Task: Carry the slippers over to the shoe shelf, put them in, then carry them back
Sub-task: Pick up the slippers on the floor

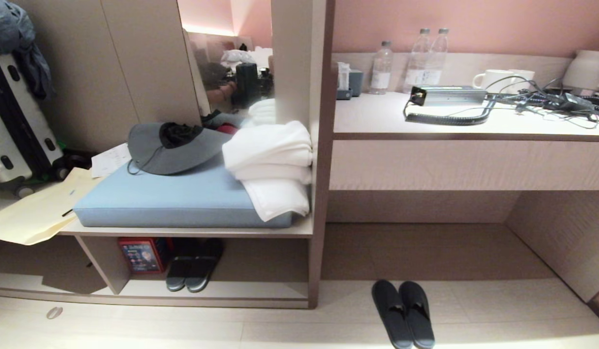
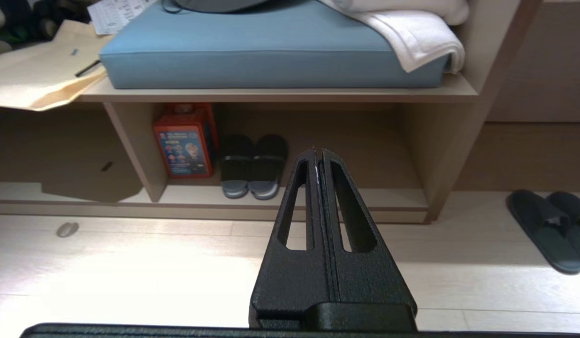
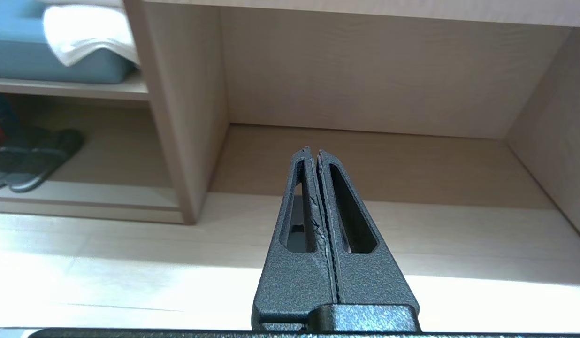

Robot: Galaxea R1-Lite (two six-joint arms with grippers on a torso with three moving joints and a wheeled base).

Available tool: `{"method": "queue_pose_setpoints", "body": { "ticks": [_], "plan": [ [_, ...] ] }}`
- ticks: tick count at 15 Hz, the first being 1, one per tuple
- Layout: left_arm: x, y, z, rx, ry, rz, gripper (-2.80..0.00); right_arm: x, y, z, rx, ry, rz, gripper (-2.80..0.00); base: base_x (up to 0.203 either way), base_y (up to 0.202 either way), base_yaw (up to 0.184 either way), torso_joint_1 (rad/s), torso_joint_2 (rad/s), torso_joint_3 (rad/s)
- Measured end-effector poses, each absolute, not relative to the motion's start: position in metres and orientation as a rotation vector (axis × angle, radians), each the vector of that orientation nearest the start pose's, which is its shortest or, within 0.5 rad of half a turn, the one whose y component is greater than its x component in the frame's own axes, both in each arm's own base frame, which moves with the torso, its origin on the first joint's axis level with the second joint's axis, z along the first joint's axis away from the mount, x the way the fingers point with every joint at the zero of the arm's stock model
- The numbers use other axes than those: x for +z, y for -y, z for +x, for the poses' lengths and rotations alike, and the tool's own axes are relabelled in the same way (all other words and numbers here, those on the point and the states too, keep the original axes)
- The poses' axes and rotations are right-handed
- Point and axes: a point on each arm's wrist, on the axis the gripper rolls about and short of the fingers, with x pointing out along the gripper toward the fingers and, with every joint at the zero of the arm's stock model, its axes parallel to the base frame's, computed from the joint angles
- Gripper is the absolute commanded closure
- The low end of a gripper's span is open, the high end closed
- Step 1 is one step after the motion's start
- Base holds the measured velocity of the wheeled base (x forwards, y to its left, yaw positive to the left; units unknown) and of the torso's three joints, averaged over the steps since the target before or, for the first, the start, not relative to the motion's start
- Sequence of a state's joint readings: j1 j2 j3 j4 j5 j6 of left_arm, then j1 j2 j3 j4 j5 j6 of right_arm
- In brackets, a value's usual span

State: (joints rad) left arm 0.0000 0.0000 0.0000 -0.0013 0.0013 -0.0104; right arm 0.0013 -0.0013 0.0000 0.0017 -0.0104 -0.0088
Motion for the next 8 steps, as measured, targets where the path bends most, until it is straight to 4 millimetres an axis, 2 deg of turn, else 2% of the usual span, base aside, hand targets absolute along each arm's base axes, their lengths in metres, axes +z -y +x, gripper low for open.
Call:
{"method": "queue_pose_setpoints", "body": {
  "ticks": [8],
  "plan": [
    [0.0756,0.0000,-0.0228,0.002,0.001,-0.011,0.00,0.0753,0.0002,-0.0229,-0.008,0.000,-0.009,0.00,0.000,-0.191,0.003,0.001,0.00,0.002]
  ]
}}
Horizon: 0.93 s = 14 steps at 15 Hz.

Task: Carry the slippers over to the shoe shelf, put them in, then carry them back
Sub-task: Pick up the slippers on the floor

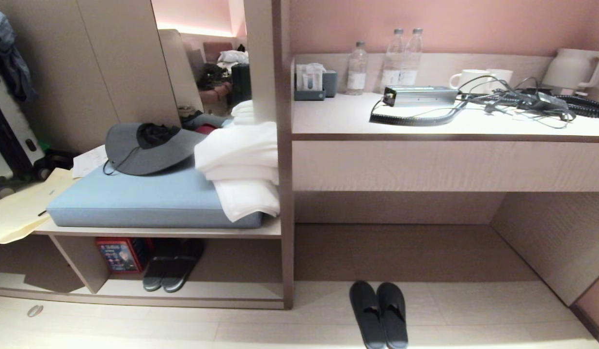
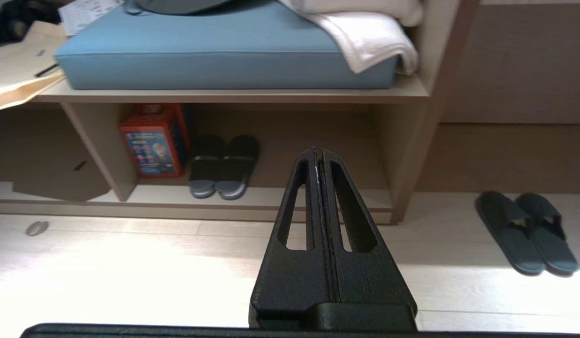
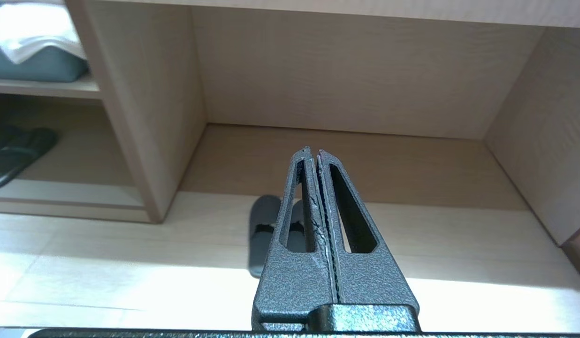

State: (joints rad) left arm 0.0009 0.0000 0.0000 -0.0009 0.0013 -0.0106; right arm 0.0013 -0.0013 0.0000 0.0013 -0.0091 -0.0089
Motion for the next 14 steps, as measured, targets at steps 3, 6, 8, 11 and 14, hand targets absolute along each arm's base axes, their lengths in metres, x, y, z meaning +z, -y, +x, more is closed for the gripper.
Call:
{"method": "queue_pose_setpoints", "body": {
  "ticks": [3,6,8,11,14],
  "plan": [
    [0.0756,0.0000,-0.0228,0.002,0.001,-0.010,0.00,0.0753,0.0002,-0.0229,-0.008,0.000,-0.009,0.00,0.000,-0.037,0.001,-0.001,0.00,-0.001],
    [0.0756,0.0000,-0.0228,0.002,0.001,-0.009,0.00,0.0753,0.0002,-0.0229,-0.008,0.000,-0.009,0.00,0.000,0.000,0.000,0.000,0.00,0.000],
    [0.0755,0.0000,-0.0228,0.002,0.001,-0.007,0.00,0.0753,0.0002,-0.0229,-0.008,0.000,-0.009,0.00,0.000,0.000,0.000,0.003,0.00,-0.015],
    [0.0755,0.0000,-0.0228,0.002,0.000,-0.009,0.00,0.0753,0.0002,-0.0229,-0.008,0.000,-0.009,0.00,0.000,0.000,0.000,0.003,0.00,-0.140],
    [0.0755,0.0000,-0.0228,0.002,0.000,-0.011,0.00,0.0753,0.0002,-0.0229,-0.008,0.000,-0.009,0.00,0.000,0.000,0.000,0.002,0.00,-0.195]
  ]
}}
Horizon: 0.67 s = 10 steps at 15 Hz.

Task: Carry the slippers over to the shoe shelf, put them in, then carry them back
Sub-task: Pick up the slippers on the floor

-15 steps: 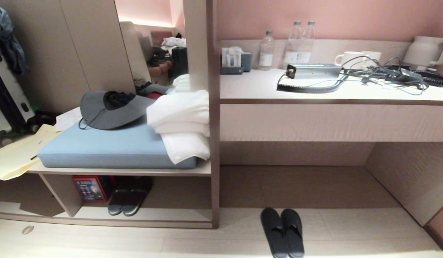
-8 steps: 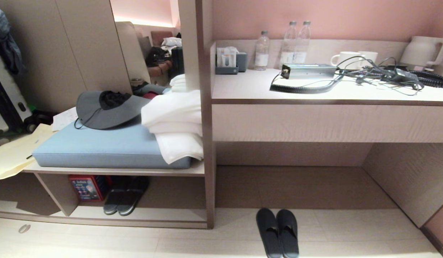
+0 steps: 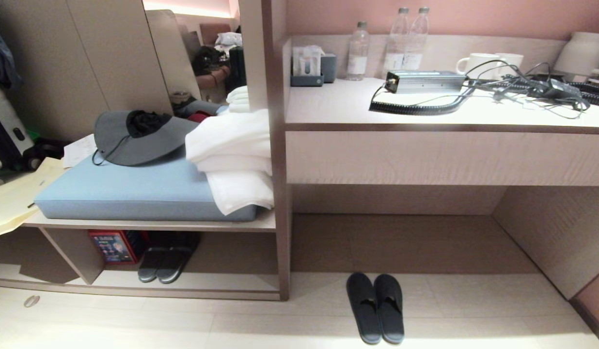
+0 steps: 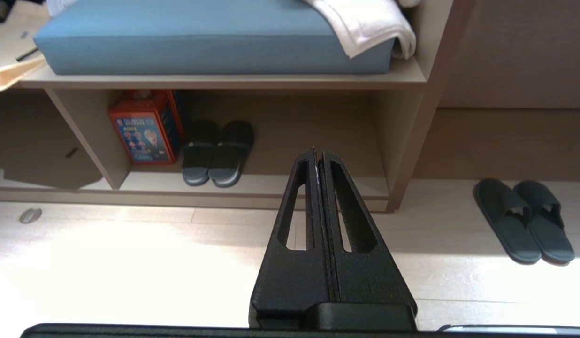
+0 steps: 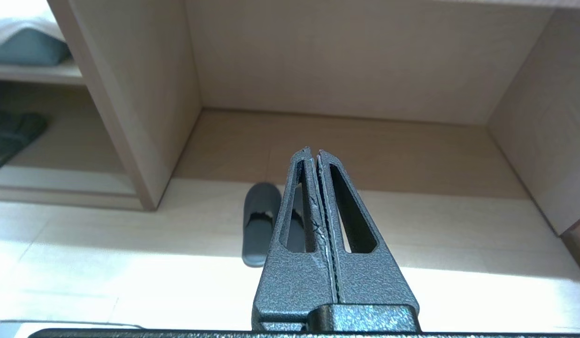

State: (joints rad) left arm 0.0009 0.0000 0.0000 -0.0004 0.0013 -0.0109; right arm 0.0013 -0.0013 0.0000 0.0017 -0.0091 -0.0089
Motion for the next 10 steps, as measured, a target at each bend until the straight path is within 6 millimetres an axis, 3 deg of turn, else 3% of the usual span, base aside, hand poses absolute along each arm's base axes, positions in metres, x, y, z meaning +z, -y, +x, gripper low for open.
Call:
{"method": "queue_pose_setpoints", "body": {
  "ticks": [10],
  "plan": [
    [0.0756,0.0000,-0.0228,0.002,0.001,-0.012,0.00,0.0753,0.0002,-0.0229,-0.008,0.000,-0.009,0.00,0.000,0.000,0.000,0.001,0.00,-0.199]
  ]
}}
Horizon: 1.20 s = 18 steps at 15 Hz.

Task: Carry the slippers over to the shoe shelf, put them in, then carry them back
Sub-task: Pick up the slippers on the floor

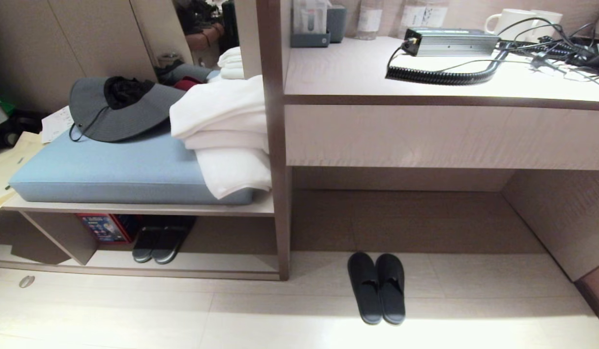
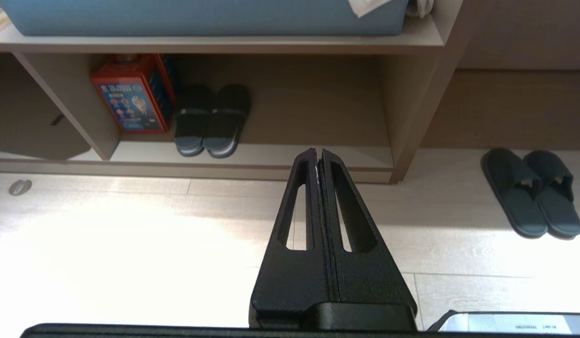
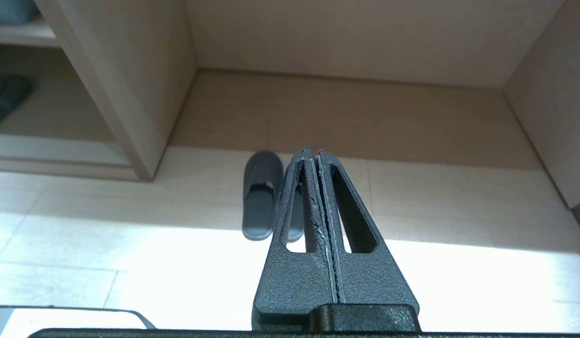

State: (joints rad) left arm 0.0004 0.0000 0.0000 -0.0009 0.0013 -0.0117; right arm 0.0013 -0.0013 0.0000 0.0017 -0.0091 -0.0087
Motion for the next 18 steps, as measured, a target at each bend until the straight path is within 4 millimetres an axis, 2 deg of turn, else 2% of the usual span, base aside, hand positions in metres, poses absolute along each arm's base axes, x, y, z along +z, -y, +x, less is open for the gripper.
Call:
{"method": "queue_pose_setpoints", "body": {
  "ticks": [18],
  "plan": [
    [0.0757,0.0000,-0.0228,0.002,0.002,-0.011,0.00,0.0753,0.0002,-0.0229,-0.008,0.000,-0.009,0.00,0.000,0.000,0.000,0.001,0.00,-0.196]
  ]
}}
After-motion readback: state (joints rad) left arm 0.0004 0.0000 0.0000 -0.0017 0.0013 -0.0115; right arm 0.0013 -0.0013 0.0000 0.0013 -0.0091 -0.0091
